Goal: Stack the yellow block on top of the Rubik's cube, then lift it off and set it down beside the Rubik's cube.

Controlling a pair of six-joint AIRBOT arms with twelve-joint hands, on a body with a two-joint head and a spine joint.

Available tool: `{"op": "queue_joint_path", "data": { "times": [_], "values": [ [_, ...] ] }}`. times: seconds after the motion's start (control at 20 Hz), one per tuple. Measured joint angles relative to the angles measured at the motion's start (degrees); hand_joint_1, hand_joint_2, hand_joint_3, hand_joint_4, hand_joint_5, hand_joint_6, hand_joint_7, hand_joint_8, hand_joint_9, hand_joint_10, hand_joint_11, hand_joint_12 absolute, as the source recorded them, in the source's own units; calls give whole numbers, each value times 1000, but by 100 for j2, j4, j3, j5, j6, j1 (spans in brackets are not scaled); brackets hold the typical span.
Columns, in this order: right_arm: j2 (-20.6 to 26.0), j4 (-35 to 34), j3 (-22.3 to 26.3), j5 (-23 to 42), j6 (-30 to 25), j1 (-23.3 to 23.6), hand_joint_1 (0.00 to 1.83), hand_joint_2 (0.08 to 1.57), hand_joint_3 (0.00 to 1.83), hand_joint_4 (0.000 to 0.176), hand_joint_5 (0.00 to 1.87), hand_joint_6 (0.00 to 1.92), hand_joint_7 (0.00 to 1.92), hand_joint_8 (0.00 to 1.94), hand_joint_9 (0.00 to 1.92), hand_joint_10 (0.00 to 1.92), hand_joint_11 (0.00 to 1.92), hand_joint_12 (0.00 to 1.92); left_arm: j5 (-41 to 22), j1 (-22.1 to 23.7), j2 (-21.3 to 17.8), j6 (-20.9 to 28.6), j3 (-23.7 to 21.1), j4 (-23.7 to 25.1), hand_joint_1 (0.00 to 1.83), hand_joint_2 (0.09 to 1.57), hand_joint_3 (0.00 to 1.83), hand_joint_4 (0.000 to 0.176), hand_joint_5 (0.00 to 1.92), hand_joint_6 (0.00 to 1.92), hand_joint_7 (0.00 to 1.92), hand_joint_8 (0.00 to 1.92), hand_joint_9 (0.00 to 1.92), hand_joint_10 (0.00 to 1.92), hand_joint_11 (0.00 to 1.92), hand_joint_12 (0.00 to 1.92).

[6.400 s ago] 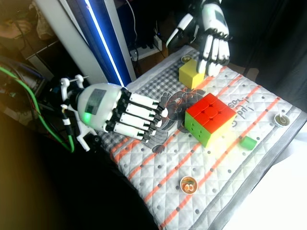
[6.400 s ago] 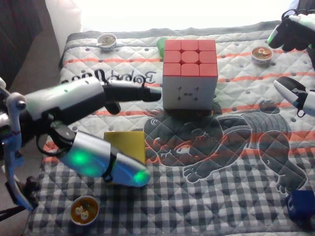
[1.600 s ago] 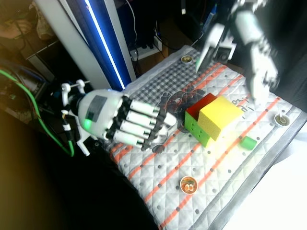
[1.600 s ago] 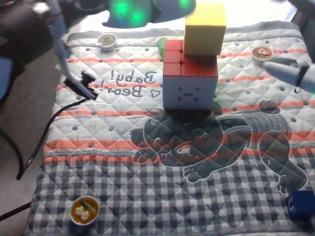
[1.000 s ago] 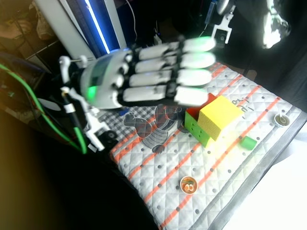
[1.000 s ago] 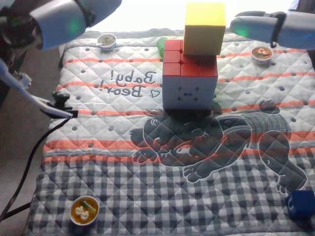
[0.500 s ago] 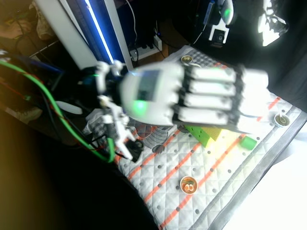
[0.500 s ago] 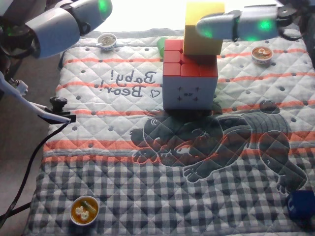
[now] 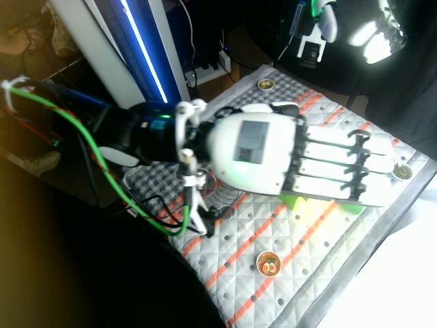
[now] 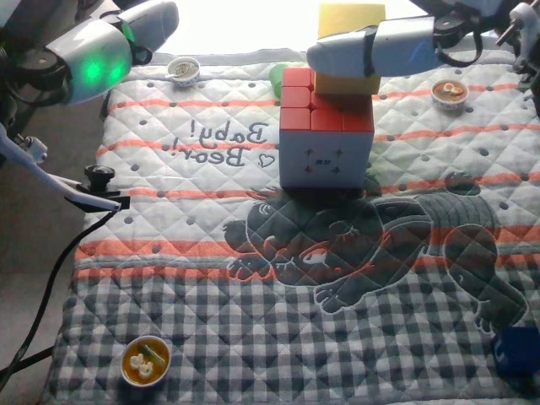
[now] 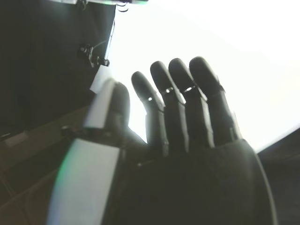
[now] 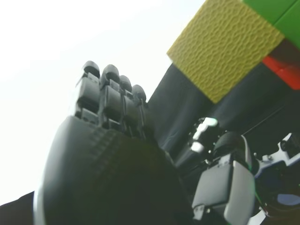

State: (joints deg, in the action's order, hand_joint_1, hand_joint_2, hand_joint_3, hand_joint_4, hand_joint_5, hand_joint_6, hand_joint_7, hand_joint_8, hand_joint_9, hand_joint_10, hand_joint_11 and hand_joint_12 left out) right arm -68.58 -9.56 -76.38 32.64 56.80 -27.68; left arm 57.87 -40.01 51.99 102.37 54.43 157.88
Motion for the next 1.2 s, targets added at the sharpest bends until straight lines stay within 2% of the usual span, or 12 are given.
{"op": "queue_joint_path", "data": {
  "times": [0.05, 0.1, 0.2, 0.25, 0.3, 0.45, 0.65, 0.75, 0.8, 0.85, 0.9, 1.2],
  "values": [
    [-15, 13, -9, -83, 0, 0, 483, 925, 5, 0, 262, 5, 434, 66, 333, 551, 35, 1468, 22, 0, 0, 0, -11, -13, 969, 1369, 0, 0, 536, 1628, 397, 1021, 244, 1251, 50, 1782],
    [-15, 26, -9, -140, 0, 0, 585, 982, 8, 0, 346, 12, 606, 136, 407, 807, 200, 1471, 39, -20, 0, 4, -11, -2, 1026, 1377, 0, 0, 576, 1616, 452, 1571, 237, 1252, 38, 1797],
    [-15, 20, -9, -153, 0, 0, 812, 1129, 7, 0, 680, 99, 826, 292, 619, 1004, 532, 1517, 72, -28, 0, 7, -28, -7, 1040, 1382, 0, 3, 584, 1606, 456, 1730, 244, 1260, 61, 1798],
    [-15, 24, -9, -149, 2, 0, 1045, 1189, 12, 0, 768, 1023, 963, 501, 840, 1124, 780, 1515, 94, -28, 0, 9, -28, 4, 1040, 1384, 0, 1, 585, 1600, 454, 1745, 242, 1293, 70, 1814],
    [-15, 22, -9, -146, 0, 0, 1191, 1200, 1, 0, 689, 1237, 962, 1072, 900, 1269, 817, 1588, 122, -42, 0, 11, -28, 0, 1042, 1382, 0, 0, 590, 1606, 454, 1731, 237, 1289, 58, 1812],
    [-15, 24, -7, -87, -35, 24, 1177, 1249, 4, 0, 668, 1359, 808, 1444, 684, 1652, 605, 1881, 164, -105, 0, 13, -68, -107, 1036, 1384, 0, 5, 582, 1610, 457, 1736, 221, 1287, 18, 1829],
    [-15, 26, -7, -144, -20, 107, 1109, 1323, 8, 0, 565, 1558, 666, 1598, 531, 1743, 325, 1911, 199, -125, 0, 17, -70, -127, 1037, 1381, 0, 12, 578, 1604, 473, 1730, 226, 1321, 0, 1848],
    [9, 17, 55, -68, -11, 146, 1133, 1310, 0, 0, 560, 1554, 729, 1527, 602, 1725, 458, 1921, 225, -164, 0, 24, -68, -125, 1042, 1377, 0, 6, 590, 1586, 471, 1732, 190, 1323, 0, 1856],
    [107, 24, 181, 48, -9, 146, 1132, 1302, 0, 0, 594, 1531, 719, 1510, 642, 1641, 547, 1863, 225, -166, 0, 28, -70, -127, 1000, 1364, 0, 0, 559, 1601, 391, 1330, 191, 1320, 0, 1846],
    [249, 72, 363, 186, -11, 146, 1290, 1277, 0, 0, 603, 1457, 683, 1442, 697, 1662, 636, 1821, 223, -168, -2, 28, -70, -164, 1048, 1364, 6, 0, 615, 1568, 445, 1635, 188, 1330, 0, 1885],
    [367, 127, 494, 389, -11, 146, 1158, 1322, 14, 0, 537, 1542, 678, 1622, 677, 1787, 694, 1901, 243, -186, -13, 33, -83, -208, 1051, 1372, 4, 0, 613, 1577, 451, 1711, 185, 1349, 0, 1893],
    [994, 485, 1250, 1506, -4, -83, 1187, 1296, 0, 0, 665, 1285, 695, 1740, 757, 1921, 800, 1921, 461, -387, -168, 42, -236, -293, 1059, 1367, 1, 0, 621, 1586, 472, 1689, 251, 1396, 60, 1898]
  ]
}}
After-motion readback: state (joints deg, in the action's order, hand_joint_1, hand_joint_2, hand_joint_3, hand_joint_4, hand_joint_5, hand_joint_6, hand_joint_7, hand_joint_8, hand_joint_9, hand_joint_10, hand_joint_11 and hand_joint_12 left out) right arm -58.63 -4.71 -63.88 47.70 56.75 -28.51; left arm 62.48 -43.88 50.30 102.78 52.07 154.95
